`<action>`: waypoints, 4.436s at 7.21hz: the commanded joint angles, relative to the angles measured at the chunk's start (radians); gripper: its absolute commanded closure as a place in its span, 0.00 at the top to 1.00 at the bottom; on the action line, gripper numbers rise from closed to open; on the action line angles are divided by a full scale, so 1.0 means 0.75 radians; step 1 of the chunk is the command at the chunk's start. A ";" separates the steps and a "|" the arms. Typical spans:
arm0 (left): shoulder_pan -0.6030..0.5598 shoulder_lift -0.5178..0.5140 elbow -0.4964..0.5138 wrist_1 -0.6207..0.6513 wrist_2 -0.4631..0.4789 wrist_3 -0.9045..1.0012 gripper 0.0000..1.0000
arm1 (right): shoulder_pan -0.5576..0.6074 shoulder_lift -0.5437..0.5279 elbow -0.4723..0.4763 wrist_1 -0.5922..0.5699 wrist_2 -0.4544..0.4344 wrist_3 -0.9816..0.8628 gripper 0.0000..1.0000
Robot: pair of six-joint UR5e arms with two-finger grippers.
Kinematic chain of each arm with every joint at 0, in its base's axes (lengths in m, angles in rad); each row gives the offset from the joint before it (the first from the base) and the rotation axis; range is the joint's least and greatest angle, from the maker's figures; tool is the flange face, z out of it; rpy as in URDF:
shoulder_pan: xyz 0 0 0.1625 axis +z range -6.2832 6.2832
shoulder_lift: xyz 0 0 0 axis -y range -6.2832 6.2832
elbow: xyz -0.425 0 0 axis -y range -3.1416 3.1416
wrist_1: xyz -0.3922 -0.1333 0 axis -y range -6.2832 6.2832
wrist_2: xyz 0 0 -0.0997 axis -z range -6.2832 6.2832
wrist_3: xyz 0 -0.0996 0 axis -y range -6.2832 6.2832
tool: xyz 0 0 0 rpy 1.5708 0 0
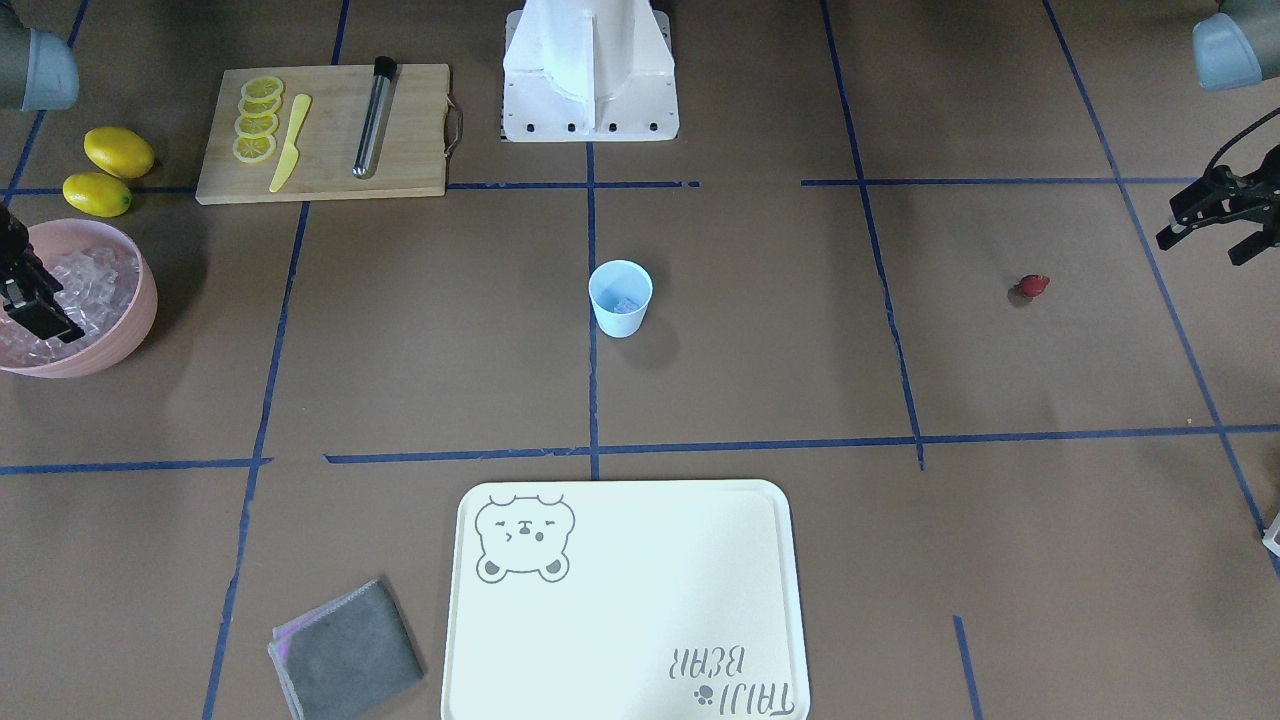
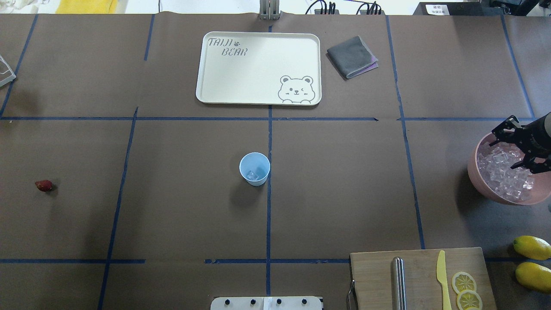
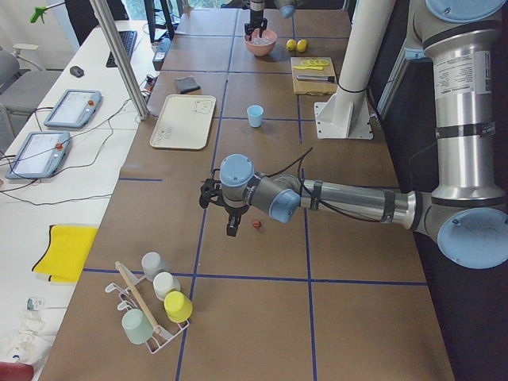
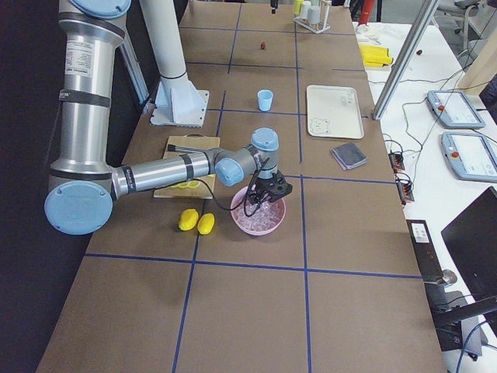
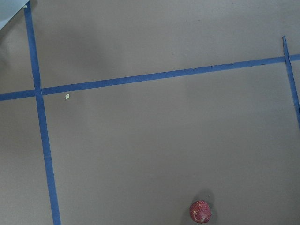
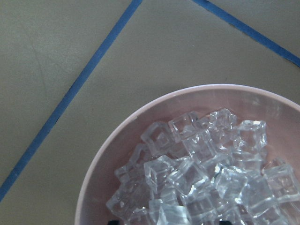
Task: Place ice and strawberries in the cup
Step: 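Lower the right gripper into the bowl and grasp another ice cube, then carry the ice cube with the right gripper over the cup, then open the right gripper to release the ice cube into the cup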
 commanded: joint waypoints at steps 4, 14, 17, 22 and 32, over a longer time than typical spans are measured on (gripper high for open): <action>0.000 0.005 0.000 0.000 0.000 0.000 1.00 | -0.030 -0.021 -0.003 0.017 -0.001 0.001 0.72; -0.002 0.023 -0.002 -0.004 0.000 0.002 1.00 | -0.024 -0.023 0.184 -0.004 -0.003 0.001 0.00; -0.002 0.025 -0.004 -0.006 0.000 0.002 1.00 | -0.124 0.034 0.430 -0.006 0.001 0.005 0.00; -0.004 0.025 -0.016 -0.004 0.000 0.000 1.00 | -0.616 0.928 0.205 -0.477 -0.141 0.095 0.01; -0.004 0.044 -0.049 -0.004 -0.002 -0.002 1.00 | -0.703 1.233 -0.342 -0.210 -0.254 0.154 0.99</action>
